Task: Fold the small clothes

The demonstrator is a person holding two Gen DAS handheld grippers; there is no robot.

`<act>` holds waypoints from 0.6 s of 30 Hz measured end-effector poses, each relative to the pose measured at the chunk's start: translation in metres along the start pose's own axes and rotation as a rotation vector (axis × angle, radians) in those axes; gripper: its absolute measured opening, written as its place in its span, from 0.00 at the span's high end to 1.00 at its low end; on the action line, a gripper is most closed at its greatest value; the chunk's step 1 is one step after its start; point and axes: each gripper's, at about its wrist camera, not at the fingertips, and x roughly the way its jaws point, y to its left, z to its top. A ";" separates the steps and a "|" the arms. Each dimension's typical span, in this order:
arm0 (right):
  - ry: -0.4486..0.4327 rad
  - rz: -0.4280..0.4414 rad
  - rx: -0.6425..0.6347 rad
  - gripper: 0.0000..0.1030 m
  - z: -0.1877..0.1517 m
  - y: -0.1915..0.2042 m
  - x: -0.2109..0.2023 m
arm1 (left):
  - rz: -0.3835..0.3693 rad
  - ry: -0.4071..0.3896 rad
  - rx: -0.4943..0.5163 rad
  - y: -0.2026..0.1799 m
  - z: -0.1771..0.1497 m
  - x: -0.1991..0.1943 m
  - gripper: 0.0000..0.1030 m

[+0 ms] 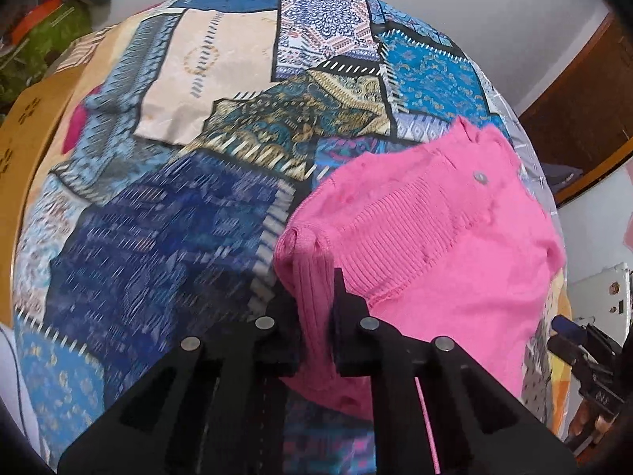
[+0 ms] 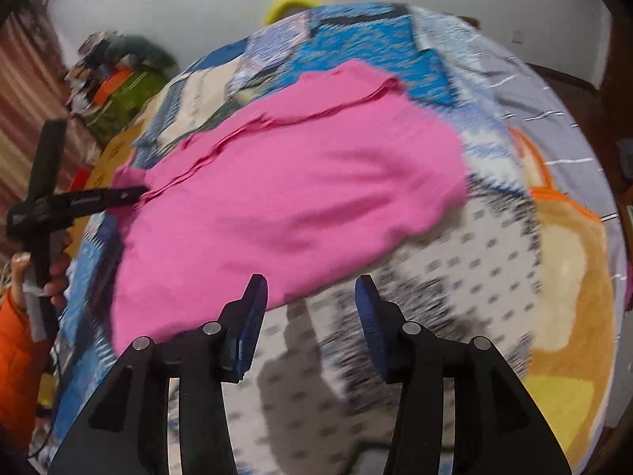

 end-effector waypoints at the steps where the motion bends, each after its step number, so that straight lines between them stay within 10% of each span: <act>1: 0.009 0.019 -0.008 0.58 -0.004 0.008 0.001 | 0.004 0.002 0.006 0.001 -0.006 -0.004 0.89; 5: 0.035 0.075 -0.027 0.45 -0.019 0.038 0.006 | 0.010 0.011 0.017 0.006 -0.033 -0.018 0.89; 18: 0.082 0.168 -0.022 0.56 -0.043 0.072 0.024 | -0.028 0.046 0.021 0.016 -0.119 -0.054 0.90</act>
